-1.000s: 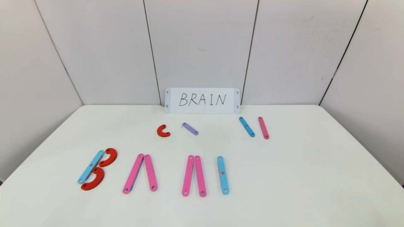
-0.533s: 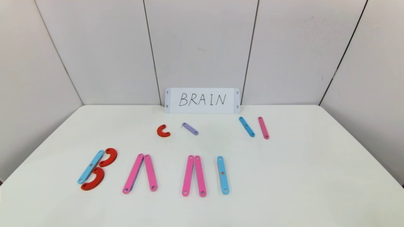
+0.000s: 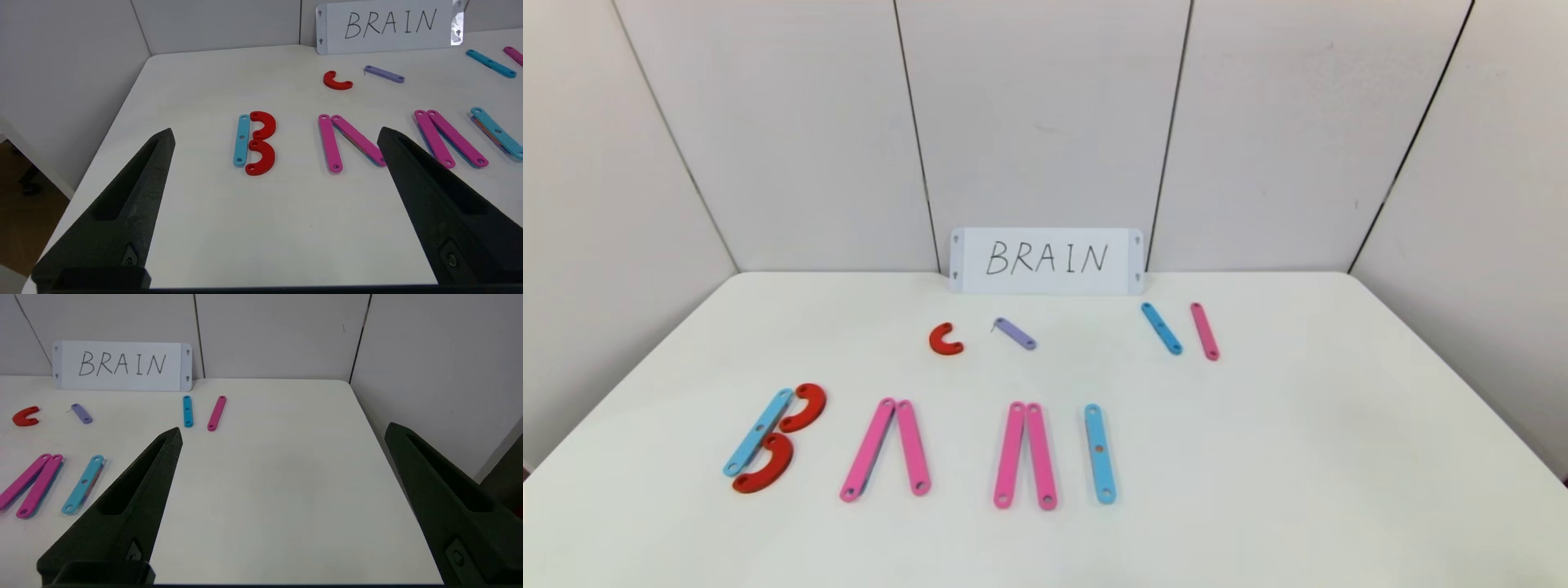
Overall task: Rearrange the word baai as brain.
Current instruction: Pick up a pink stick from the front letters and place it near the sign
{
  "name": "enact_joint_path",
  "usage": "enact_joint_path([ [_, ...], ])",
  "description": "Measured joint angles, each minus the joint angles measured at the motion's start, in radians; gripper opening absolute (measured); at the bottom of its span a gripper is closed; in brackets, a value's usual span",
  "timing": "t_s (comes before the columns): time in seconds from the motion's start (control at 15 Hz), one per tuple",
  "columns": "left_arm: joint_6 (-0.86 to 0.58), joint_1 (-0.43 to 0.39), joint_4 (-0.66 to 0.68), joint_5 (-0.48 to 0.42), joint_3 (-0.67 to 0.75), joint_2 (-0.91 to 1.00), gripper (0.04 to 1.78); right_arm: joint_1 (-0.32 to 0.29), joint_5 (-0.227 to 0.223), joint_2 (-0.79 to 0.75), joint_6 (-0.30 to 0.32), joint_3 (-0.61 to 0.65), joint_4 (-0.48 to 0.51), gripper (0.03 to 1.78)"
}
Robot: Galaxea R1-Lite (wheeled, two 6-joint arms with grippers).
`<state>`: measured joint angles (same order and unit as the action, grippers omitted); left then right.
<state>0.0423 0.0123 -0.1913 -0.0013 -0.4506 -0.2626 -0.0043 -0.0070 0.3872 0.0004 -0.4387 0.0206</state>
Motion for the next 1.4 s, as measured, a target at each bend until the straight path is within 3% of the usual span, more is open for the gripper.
enact_joint_path([
  [0.53,0.003,0.004,-0.135,-0.016,-0.400,-0.536,1.74,0.001,0.007,0.509,0.005,-0.313,0.003,1.73],
  [0.8,0.026,0.012,-0.155,-0.066,-0.573,-0.843,1.74,0.031,0.025,0.746,0.007,-0.455,0.036,1.73],
  [1.0,0.079,0.024,-0.160,-0.082,-0.657,-1.033,1.74,0.055,0.063,0.883,0.008,-0.532,0.061,1.73],
  [1.27,0.112,0.053,-0.190,-0.093,-0.711,-1.203,1.74,0.095,0.079,1.041,0.006,-0.604,0.063,1.73],
  [1.4,0.115,0.079,-0.218,-0.108,-0.717,-1.259,1.74,0.113,0.116,1.103,0.007,-0.620,0.058,1.73],
])
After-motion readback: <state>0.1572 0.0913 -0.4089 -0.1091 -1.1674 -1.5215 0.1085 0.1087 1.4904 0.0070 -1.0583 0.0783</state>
